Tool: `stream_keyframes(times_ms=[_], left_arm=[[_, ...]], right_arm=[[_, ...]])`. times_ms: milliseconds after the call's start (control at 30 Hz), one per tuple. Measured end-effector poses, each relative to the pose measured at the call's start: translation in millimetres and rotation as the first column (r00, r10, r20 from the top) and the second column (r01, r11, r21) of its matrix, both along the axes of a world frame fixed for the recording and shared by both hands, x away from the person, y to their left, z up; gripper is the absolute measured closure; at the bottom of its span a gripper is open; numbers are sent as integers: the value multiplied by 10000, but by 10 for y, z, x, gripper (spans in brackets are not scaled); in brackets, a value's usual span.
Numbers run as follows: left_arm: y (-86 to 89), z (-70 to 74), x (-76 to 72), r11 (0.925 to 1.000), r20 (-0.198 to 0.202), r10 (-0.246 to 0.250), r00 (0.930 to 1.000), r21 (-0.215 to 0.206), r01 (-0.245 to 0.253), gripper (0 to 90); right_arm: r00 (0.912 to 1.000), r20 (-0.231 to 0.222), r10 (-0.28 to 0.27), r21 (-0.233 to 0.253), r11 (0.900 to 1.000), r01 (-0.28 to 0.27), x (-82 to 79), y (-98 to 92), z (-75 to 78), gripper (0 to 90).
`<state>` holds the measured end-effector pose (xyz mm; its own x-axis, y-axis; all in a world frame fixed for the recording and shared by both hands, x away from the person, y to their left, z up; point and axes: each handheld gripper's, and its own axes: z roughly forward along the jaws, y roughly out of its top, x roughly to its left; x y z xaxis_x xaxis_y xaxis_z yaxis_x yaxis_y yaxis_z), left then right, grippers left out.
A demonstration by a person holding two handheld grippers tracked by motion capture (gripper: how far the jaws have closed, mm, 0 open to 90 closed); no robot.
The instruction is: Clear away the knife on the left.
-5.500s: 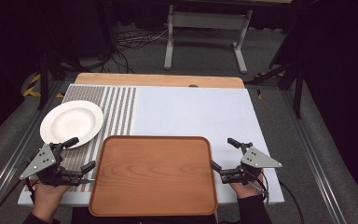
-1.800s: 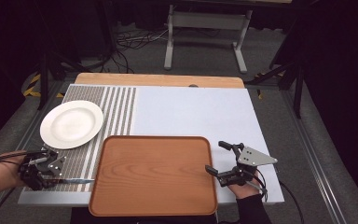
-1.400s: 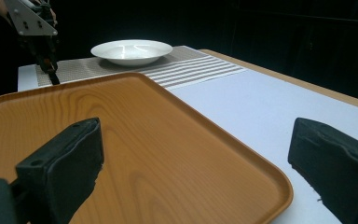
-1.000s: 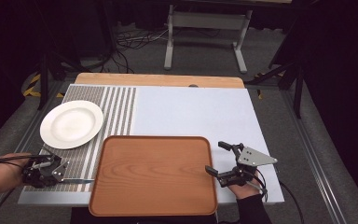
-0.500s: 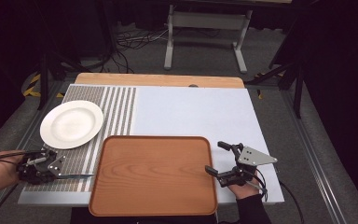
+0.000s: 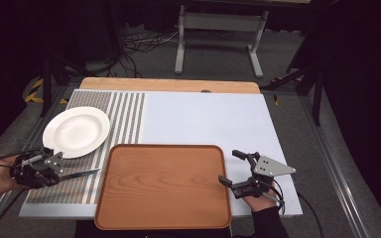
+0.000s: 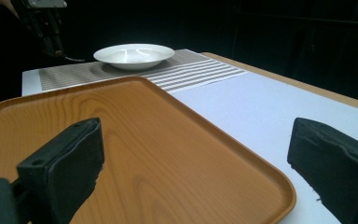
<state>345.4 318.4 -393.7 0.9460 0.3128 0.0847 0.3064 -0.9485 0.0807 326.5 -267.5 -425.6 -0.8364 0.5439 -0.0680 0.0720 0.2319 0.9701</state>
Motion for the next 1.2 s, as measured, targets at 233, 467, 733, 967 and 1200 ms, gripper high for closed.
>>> stream_keyframes(times_ms=[233, 467, 733, 967, 1200], left_arm=[[-94, 87, 19, 9925, -340, 984, 9946, -701, -1006, 777], [-141, 176, 62, 9730, -859, 1942, 9772, -1101, -2030, 777], [-195, 230, 71, 9533, -1517, 2289, 9615, -1647, -2530, 776], [-268, 263, 52, 9314, -1748, 2607, 9495, -2134, -2950, 776], [-364, 261, 41, 9156, -1822, 2866, 9406, -2370, -3248, 776]], right_arm=[[10000, -48, -27, -4, 10000, 27, 1, -2, -2, 44], [10000, -20, 5, -47, 10000, -5, -5, 1, -1, 44], [10000, -31, 7, -52, 10000, -7, -4, 4, -2, 44], [10000, -15, -3, -60, 10000, 3, -3, 5, -4, 44], [10000, 6, -17, -73, 10000, 17, -5, 4, -4, 43]])
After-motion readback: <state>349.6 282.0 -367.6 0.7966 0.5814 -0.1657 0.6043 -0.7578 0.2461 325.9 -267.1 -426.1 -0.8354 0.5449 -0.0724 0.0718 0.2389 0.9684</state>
